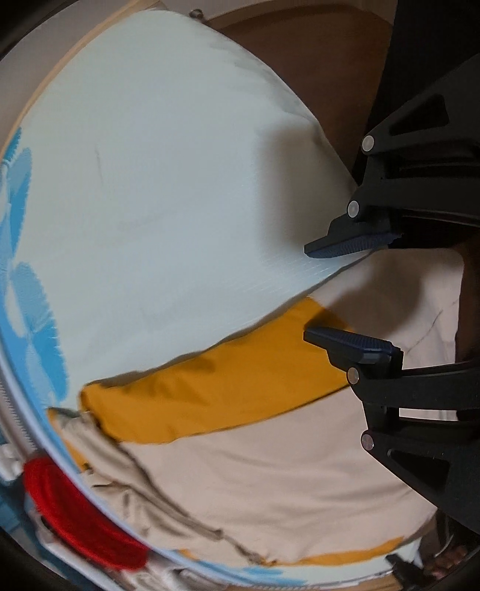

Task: Fold large clothes
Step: 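Grasp the jacket hem with the left tool while the right tool grasps it too, then lift the hem with both tools and fold it over toward the hood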

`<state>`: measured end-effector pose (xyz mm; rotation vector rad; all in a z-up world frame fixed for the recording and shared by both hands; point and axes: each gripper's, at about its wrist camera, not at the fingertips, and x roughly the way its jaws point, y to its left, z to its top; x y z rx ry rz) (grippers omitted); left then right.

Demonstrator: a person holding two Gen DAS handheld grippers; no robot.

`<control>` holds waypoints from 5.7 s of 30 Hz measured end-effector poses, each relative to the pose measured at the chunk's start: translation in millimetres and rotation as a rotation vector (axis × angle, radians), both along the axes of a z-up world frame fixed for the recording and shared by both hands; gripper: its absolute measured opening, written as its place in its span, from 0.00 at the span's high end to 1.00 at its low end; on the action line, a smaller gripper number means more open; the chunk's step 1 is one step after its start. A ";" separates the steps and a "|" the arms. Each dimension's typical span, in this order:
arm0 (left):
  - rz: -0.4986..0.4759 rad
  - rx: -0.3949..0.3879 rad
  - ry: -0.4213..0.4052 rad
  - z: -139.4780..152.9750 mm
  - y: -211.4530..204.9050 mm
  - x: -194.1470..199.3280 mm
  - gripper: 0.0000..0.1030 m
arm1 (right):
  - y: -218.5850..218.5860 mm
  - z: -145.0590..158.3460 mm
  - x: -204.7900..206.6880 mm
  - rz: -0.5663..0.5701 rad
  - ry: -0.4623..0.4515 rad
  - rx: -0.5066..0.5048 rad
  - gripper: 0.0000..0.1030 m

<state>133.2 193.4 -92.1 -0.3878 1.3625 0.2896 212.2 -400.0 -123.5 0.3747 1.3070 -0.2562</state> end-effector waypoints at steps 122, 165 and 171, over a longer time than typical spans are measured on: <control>-0.049 -0.287 -0.176 16.6 74.9 152.5 0.87 | -1.5 83.0 179.6 0.216 -0.310 -0.001 0.96; -0.010 -0.116 -0.182 15.3 61.6 183.9 0.61 | 2.6 28.5 201.7 0.259 -0.175 0.090 0.68; -0.062 -0.050 -0.241 25.8 56.1 198.9 0.99 | 11.3 61.2 201.5 0.287 -0.307 0.021 0.96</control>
